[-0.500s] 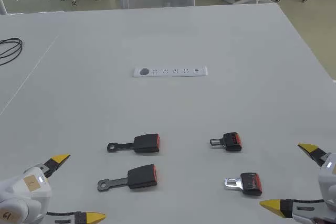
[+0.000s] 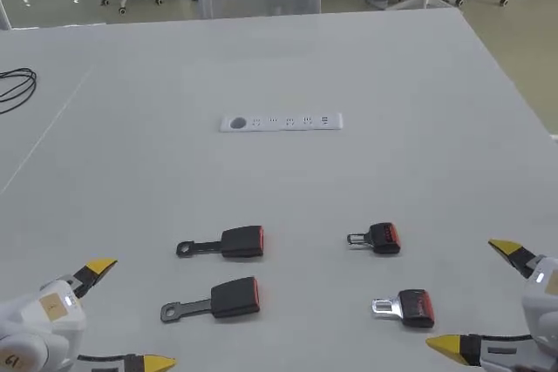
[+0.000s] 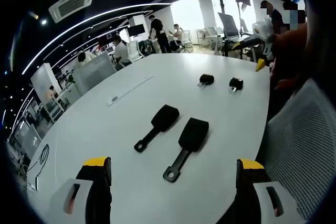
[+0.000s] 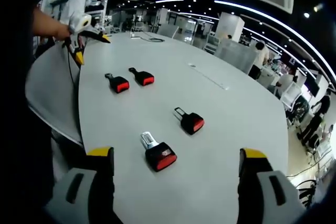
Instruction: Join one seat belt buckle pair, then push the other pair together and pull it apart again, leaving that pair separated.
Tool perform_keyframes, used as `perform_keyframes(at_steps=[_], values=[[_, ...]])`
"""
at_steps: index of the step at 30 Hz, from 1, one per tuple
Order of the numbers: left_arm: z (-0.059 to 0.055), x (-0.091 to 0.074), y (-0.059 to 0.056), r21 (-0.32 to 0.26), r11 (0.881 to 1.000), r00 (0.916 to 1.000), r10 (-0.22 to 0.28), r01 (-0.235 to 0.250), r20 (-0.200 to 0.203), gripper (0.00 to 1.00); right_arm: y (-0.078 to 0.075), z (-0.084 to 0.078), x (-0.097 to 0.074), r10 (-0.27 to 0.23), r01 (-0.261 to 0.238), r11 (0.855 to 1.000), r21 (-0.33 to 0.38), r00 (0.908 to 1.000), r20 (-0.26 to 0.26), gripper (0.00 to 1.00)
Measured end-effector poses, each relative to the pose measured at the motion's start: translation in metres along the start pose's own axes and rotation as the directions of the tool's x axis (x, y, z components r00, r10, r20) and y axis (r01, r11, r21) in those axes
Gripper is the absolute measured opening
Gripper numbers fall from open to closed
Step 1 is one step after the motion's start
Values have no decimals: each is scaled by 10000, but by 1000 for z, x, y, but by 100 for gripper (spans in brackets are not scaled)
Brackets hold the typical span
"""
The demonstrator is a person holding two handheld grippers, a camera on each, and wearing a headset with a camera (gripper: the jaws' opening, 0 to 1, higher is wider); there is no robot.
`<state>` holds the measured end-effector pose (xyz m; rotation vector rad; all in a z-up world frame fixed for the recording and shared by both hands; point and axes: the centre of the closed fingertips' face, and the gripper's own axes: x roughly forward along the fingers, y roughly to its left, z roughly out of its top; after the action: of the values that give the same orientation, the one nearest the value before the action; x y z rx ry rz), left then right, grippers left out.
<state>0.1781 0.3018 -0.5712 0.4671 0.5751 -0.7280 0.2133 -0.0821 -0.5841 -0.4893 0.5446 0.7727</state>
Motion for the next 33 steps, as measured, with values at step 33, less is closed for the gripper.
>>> perform_keyframes(at_steps=[33], values=[[-3, 4, 1, 45, 10000, 10000, -68, 68, 35, 100, 5, 1, 4, 136, -136, 9999, 35, 9999, -37, 99]])
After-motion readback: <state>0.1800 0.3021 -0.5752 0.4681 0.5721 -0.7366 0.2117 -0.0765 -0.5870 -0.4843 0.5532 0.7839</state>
